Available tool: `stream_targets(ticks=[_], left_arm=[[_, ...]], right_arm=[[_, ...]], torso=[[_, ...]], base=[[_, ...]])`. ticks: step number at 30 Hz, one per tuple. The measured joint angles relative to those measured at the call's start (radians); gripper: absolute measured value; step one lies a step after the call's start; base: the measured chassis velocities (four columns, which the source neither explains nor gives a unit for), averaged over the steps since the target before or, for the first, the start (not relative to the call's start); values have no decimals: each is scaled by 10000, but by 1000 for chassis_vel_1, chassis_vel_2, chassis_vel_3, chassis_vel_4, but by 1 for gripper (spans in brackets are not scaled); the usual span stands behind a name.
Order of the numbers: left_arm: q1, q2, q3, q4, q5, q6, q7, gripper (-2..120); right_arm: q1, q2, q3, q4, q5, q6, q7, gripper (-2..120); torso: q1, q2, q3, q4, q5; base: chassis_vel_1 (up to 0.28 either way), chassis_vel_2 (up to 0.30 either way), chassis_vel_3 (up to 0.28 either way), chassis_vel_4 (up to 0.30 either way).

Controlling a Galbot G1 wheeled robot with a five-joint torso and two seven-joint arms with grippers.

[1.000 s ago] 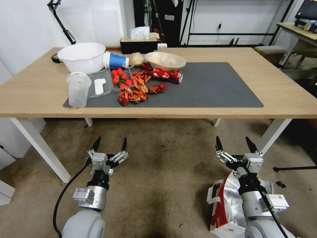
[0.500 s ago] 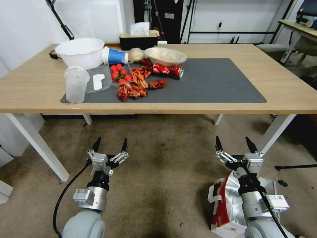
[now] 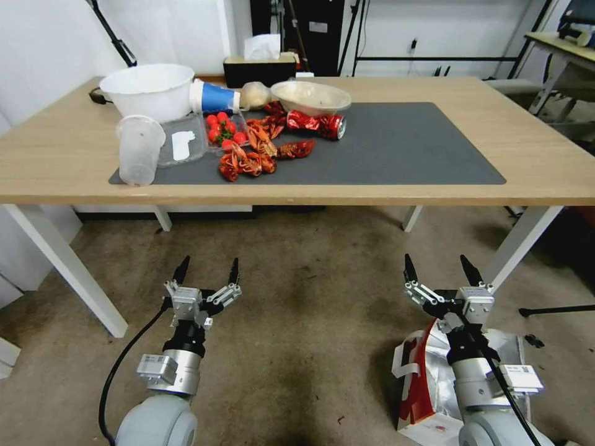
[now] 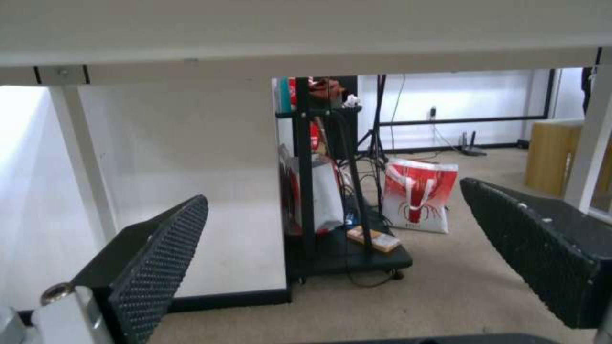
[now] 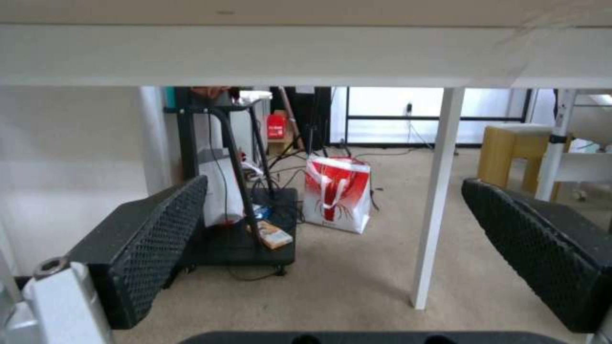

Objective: Pick up the food delivery bag from the floor and place it on the table.

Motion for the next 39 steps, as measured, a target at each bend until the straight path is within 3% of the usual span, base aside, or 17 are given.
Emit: stream_targets(ticks=[39], left_arm=[[-9, -54, 10, 143, 39, -3, 20, 99]], right_arm=[[66, 19, 1, 32, 113, -114, 66, 100]], torso=[[-440, -1531, -1093, 0, -1]], base=[[0, 0, 0, 0]])
